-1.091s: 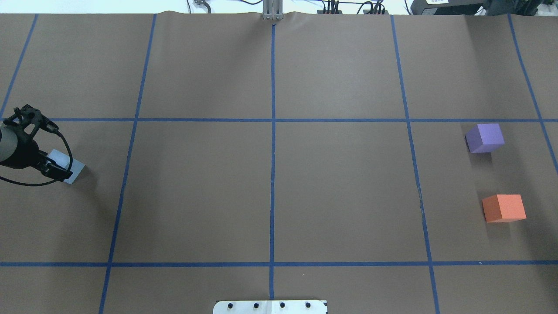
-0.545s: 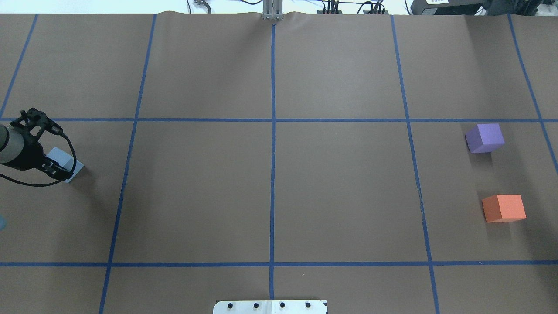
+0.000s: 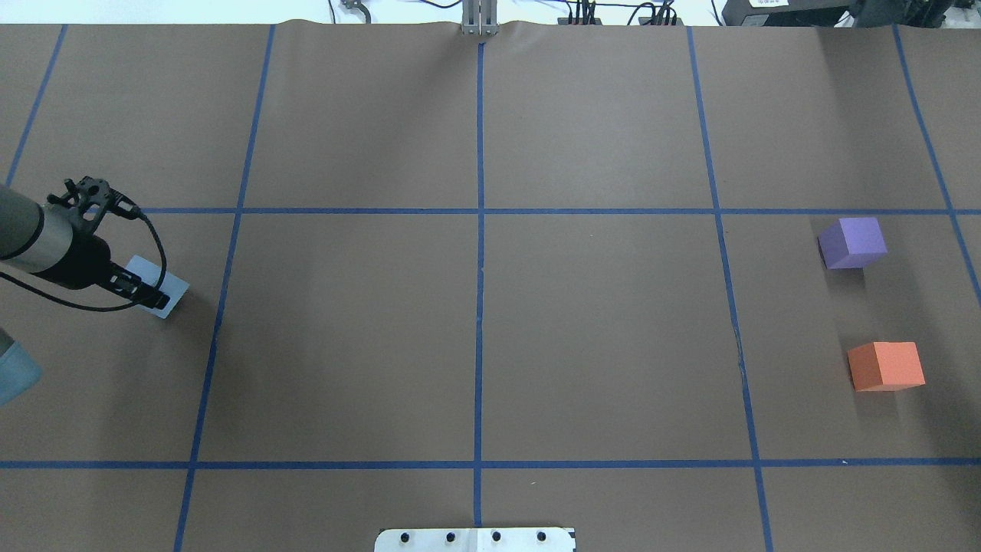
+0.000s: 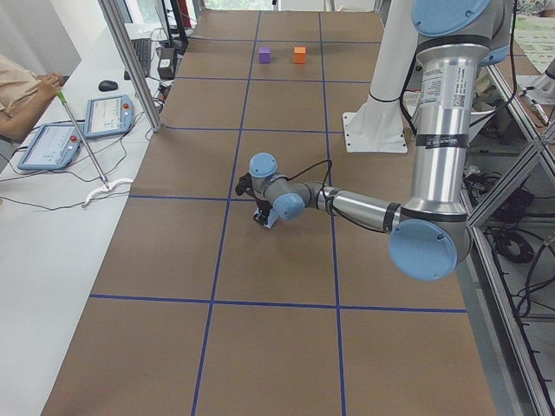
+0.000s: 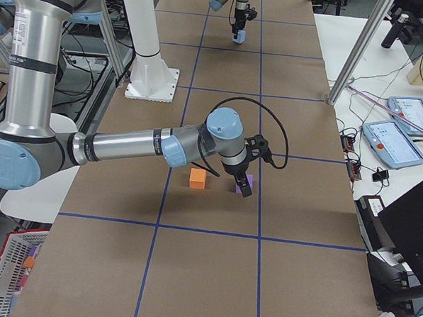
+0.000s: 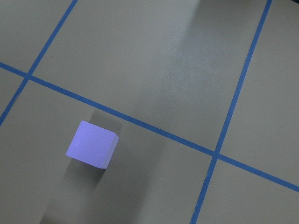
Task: Place blue block between orange and purple blocks
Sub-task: 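Lower the left gripper onto the light blue cube and grasp it, then carry the light blue cube with the left gripper to the table center and release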
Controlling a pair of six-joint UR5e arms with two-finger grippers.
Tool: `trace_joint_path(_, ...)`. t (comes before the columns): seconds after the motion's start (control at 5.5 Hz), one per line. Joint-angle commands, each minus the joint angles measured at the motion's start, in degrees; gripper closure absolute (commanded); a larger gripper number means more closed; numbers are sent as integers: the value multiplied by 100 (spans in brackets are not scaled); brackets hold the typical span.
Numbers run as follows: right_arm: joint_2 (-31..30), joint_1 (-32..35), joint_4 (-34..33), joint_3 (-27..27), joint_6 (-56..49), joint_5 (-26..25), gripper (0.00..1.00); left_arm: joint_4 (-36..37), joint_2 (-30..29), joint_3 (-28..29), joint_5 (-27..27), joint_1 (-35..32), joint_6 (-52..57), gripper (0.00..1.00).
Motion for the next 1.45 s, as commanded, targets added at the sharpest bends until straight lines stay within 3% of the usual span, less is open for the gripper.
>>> trace_joint_path(0.0, 11, 0, 0, 0, 19, 0, 0, 834, -1379, -18, 31, 570, -1756, 93)
trace_joint_path(0.18, 11, 0, 0, 0, 19, 0, 0, 1860, -2345, 61, 250, 975, -2244, 91)
trace_joint_path(0.36, 11, 0, 0, 0, 27, 9, 0, 2444, -3216, 392, 739, 1353, -2753, 89)
trace_joint_path(0.73, 11, 0, -9, 0, 36, 18, 0, 2512, -4704, 1830, 1294, 1829, -3819, 85)
trace_joint_path(0.91, 11, 0, -9, 0, 36, 26, 0, 2512, -4745, 1950, 1385, 1883, -3831, 67)
trace_joint_path(1.27, 11, 0, -9, 0, 36, 79, 0, 2512, -4719, 2048, 1962, 2006, -3822, 1)
